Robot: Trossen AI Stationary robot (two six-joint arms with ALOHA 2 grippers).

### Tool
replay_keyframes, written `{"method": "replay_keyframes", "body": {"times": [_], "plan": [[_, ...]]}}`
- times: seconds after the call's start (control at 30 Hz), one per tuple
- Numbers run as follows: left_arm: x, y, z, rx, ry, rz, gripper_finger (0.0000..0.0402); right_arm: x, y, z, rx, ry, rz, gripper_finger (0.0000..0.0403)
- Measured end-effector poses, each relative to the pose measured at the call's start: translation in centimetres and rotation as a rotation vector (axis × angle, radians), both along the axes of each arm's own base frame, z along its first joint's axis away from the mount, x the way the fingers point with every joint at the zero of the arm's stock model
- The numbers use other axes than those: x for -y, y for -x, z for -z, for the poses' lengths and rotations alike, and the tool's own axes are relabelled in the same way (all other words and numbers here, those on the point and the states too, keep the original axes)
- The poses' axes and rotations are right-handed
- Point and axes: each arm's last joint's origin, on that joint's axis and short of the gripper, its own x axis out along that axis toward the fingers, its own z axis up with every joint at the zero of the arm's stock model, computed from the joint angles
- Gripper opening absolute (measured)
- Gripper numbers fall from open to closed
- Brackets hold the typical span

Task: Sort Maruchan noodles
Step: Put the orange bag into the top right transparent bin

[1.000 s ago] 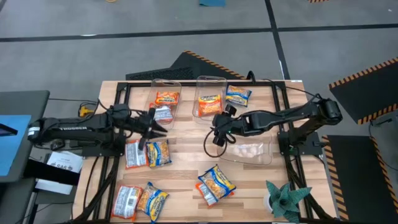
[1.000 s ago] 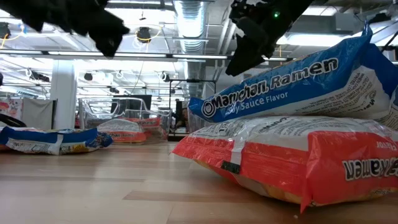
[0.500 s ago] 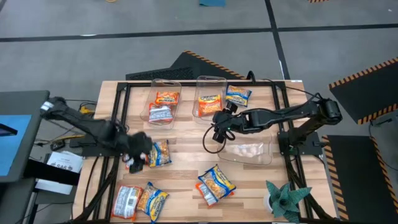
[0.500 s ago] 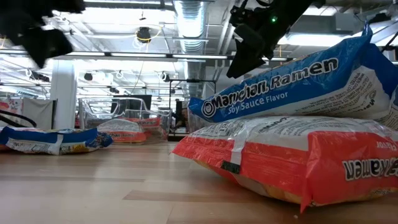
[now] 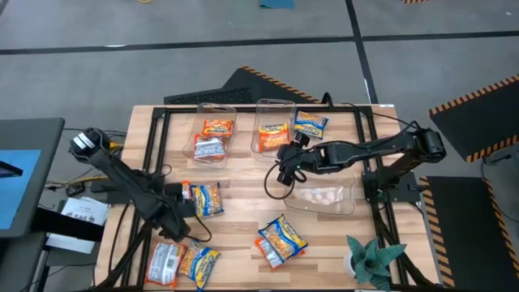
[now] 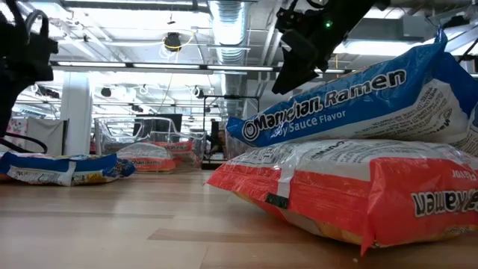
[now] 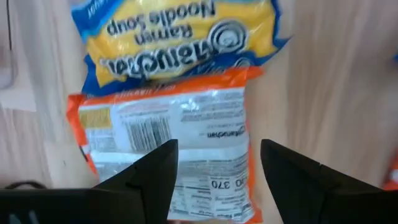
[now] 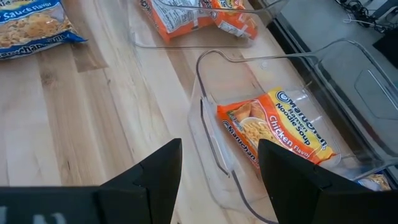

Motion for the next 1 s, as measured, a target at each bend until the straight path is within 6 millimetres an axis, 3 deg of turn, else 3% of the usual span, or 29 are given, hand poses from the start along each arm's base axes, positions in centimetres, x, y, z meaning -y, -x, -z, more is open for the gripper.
{"method": "replay_keyframes", "body": {"times": [0.23,0.43,0.6,0.7,0.87,1.0], "plan": [[1.0,-0.5,2.3,-0.034,-0.031,-0.01,0.0217,0.2,0.0,0.0,0.002,0.0,0.005,0.0232],[0.3,0.0,5.1,-0.104,-0.166,-0.109,0.0217,0.1,0.0,0.0,0.002,-0.001,0.003,0.0232],[0.3,-0.1,5.9,-0.108,-0.221,-0.172,0.0208,0.1,-0.1,0.0,0.007,-0.001,0.003,0.0232],[0.3,-0.1,6.1,-0.086,-0.245,-0.189,0.0168,0.1,-0.1,-0.1,0.02,-0.002,0.002,0.0232],[-0.5,0.3,6.3,-0.056,-0.34,-0.203,0.0025,0.1,-0.2,-0.2,0.029,-0.003,0.001,0.0232],[-0.3,0.1,6.0,-0.049,-0.332,-0.198,0.0004,0.1,-0.2,-0.2,0.028,-0.003,0.0,0.0232]]}}
